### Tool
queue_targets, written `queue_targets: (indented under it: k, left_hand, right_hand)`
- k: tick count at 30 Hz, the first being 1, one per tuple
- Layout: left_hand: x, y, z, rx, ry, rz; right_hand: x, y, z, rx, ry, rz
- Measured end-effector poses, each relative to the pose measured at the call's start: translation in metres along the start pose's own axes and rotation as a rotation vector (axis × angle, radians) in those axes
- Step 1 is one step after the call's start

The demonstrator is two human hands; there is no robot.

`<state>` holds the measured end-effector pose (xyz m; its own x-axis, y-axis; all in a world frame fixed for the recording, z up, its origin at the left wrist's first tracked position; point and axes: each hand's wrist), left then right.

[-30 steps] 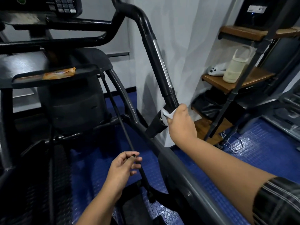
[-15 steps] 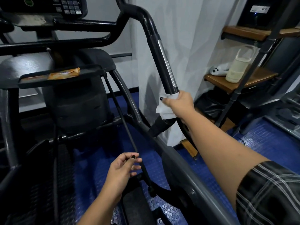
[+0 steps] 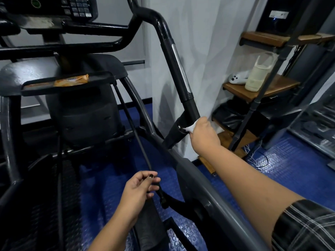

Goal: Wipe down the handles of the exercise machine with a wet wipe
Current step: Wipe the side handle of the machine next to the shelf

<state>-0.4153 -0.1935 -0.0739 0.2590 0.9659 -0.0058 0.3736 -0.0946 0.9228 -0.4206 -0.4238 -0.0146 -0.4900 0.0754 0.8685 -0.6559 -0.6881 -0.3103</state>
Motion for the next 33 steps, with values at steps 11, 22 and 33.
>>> queue_targets:
  k: [11, 22, 33]
  left_hand:
    - [-0.010, -0.002, -0.004, -0.038, -0.058, 0.052]
    - [-0.041, -0.002, -0.001, -0.041, -0.208, 0.136]
    - [-0.045, 0.004, 0.013, -0.033, -0.225, 0.155]
  right_hand:
    - [0.050, 0.053, -0.058, 0.032, -0.223, -0.251]
    - [0.105, 0.081, -0.124, -0.105, -0.311, -0.414]
    - [0.037, 0.026, -0.065, 0.112, -0.032, -0.457]
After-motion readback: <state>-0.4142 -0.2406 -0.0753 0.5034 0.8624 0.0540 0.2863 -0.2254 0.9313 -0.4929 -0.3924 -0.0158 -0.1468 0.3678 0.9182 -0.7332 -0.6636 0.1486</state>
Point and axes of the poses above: each hand's wrist, its own z-axis towards the middle knuckle, its own x-axis out of the back of the hand, y = z × x, and after that the axes turned 14 degrees about y, right-handed
